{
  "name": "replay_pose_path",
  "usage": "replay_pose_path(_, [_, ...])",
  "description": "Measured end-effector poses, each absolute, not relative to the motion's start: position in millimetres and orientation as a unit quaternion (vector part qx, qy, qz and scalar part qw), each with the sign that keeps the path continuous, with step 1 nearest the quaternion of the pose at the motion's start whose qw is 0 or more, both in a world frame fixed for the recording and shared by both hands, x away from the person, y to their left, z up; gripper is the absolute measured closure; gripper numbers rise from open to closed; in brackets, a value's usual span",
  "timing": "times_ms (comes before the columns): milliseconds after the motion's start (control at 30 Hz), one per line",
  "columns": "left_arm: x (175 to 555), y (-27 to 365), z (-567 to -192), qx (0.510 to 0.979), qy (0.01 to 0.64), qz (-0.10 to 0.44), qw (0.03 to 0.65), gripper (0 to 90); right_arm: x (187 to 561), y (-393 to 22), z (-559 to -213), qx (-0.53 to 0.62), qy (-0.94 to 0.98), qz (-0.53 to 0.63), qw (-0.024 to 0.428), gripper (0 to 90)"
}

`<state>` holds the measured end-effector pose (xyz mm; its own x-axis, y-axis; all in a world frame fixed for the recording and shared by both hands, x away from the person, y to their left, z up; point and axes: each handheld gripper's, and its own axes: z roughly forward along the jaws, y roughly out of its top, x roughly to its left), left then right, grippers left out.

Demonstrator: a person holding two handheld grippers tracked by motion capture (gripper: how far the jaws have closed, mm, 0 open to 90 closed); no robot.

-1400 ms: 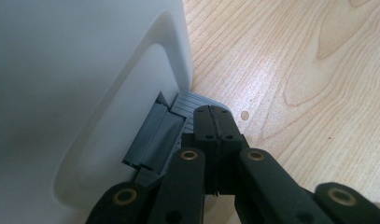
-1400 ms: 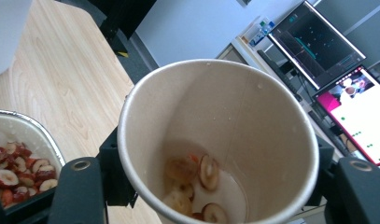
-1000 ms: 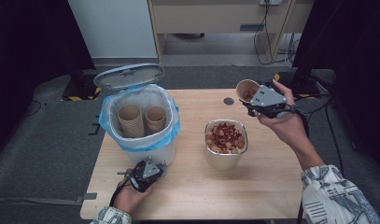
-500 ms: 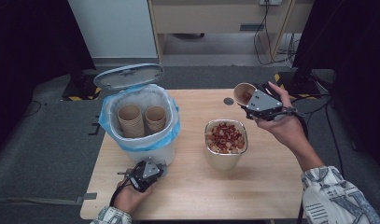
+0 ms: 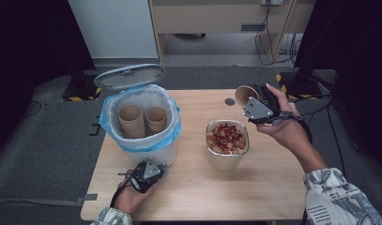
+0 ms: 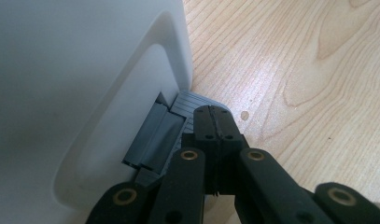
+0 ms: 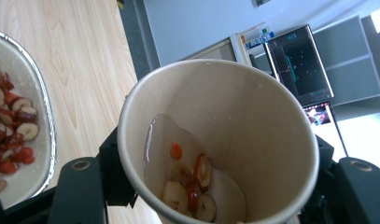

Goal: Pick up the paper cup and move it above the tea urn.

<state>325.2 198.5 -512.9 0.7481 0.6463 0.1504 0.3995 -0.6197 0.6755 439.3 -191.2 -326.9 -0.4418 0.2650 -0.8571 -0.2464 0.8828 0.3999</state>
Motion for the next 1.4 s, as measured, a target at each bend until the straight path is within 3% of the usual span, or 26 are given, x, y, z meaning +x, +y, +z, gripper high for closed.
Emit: replay_pose_path(1400, [325.4,198.8,-512.9,0.878,0.299,0.192,0.32,89.8,429.0,-180.0,-326.4,-0.051,0.814,0.187,0.548,33.1])
